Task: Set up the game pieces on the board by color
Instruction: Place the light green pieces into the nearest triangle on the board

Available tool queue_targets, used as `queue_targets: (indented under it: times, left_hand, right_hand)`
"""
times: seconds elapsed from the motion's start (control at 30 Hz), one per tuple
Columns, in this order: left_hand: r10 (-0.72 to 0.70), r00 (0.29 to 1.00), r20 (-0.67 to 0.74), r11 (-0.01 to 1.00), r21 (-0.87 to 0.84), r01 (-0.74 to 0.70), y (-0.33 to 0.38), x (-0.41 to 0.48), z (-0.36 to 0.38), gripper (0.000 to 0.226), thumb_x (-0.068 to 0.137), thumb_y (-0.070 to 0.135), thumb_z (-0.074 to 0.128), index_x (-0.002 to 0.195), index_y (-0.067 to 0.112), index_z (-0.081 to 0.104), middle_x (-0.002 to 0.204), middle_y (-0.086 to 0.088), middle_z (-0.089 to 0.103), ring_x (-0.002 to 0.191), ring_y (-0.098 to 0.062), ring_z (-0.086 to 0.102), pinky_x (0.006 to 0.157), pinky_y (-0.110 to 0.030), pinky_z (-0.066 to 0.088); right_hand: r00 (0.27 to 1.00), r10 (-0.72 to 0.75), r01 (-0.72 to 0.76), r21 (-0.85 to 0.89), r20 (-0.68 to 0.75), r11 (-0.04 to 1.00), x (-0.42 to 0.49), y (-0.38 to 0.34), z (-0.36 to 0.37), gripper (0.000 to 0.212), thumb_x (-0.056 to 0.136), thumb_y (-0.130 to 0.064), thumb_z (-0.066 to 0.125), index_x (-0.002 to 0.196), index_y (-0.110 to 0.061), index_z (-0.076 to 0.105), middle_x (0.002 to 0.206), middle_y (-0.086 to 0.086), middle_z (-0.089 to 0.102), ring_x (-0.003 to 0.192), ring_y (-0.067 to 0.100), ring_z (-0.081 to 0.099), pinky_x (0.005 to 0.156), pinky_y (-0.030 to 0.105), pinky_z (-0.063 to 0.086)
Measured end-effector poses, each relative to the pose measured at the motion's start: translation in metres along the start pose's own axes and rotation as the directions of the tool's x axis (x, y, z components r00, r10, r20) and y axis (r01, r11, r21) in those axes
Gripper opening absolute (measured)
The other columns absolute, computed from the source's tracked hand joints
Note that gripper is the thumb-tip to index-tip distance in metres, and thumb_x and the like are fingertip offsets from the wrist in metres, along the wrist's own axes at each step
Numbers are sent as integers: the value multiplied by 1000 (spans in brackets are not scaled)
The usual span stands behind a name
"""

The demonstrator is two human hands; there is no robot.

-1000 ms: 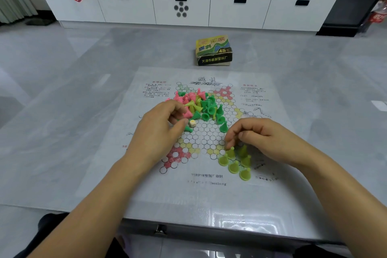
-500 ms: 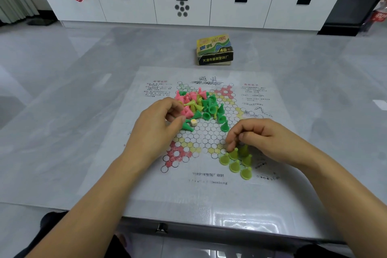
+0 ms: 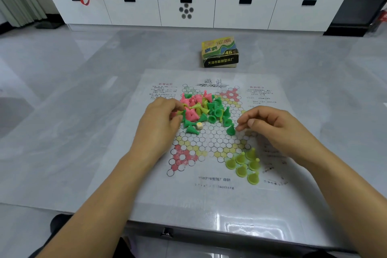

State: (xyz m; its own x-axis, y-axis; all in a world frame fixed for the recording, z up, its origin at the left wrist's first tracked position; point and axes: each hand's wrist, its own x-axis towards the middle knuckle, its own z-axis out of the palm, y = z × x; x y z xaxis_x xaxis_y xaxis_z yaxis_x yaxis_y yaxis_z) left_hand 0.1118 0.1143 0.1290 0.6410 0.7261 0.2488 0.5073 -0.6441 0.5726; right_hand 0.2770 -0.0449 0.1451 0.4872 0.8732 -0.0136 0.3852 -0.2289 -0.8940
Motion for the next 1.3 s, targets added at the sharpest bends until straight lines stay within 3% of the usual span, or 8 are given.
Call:
queue_targets:
  times: [0.17, 0.3, 0.43, 0.7, 0.83, 1.03, 1.2, 1.3]
  left_hand:
    - [96, 995, -19, 994, 57, -95, 14, 10, 15, 29, 89, 20, 52, 117, 19, 58, 117, 1, 53, 113, -16, 40, 90, -22, 24]
    - [105, 994, -26, 986, 135, -100, 20, 20, 25, 30, 89, 22, 53, 118, 24, 60, 116, -1, 52, 114, -19, 38, 84, -22, 17]
    - [89, 996, -15, 979, 186, -85, 24, 24, 29, 28, 85, 26, 58, 113, 23, 63, 115, -1, 47, 112, -19, 33, 87, -26, 19]
    - [102, 994, -42, 983, 160, -94, 24, 26, 34, 8, 78, 23, 67, 84, 17, 69, 103, 6, 44, 108, -17, 34, 81, -19, 16]
    - [93, 996, 5, 985, 149, -93, 20, 27, 33, 16, 77, 28, 68, 91, 21, 71, 117, 3, 48, 114, -17, 29, 83, -20, 15]
    - [111, 994, -2, 981, 161, -110, 22, 27, 36, 9, 77, 24, 68, 83, 18, 70, 119, 1, 49, 115, -18, 30, 83, -18, 12]
    - [207, 974, -93, 973, 126, -194, 30, 24, 17, 2, 81, 20, 64, 82, 19, 64, 95, 5, 60, 95, -15, 51, 79, -18, 12]
    - [322, 946, -47, 944, 91, -317, 43, 17, 16, 1, 81, 17, 63, 82, 18, 63, 79, 7, 64, 79, -15, 56, 77, -19, 16]
  right_hand:
    - [996, 28, -27, 6, -89, 1000, 9, 0, 1, 21, 90, -11, 48, 86, -24, 65, 84, -9, 72, 85, 11, 62, 75, 27, 47]
    - [995, 35, -34, 9, -90, 999, 13, 4, 0, 21, 90, -13, 49, 85, -26, 65, 79, -12, 72, 83, 9, 63, 67, 15, 46]
    - [995, 43, -39, 47, -85, 998, 15, 7, -3, 18, 91, -10, 48, 90, -18, 64, 82, -10, 70, 81, 12, 61, 55, 2, 43]
    - [995, 28, -22, 66, -91, 998, 21, 8, -6, 20, 91, -11, 49, 86, -23, 64, 79, -10, 70, 79, 25, 61, 55, 7, 45]
    - [994, 16, -10, 47, -109, 999, 23, 10, -8, 20, 91, -13, 50, 86, -25, 65, 78, -11, 72, 89, 29, 62, 67, 25, 48]
    - [997, 16, -13, 30, -74, 999, 24, 8, -5, 19, 91, -13, 50, 86, -26, 64, 81, -11, 71, 89, 22, 63, 65, 16, 47]
    - [985, -123, 119, -37, -117, 992, 22, 1, -4, 16, 86, -20, 58, 86, -35, 64, 89, -11, 68, 71, 1, 56, 62, 12, 45]
    - [978, -199, 198, -22, -62, 980, 22, -4, 0, 20, 80, -19, 65, 89, -37, 64, 88, -11, 66, 71, 2, 55, 64, 14, 46]
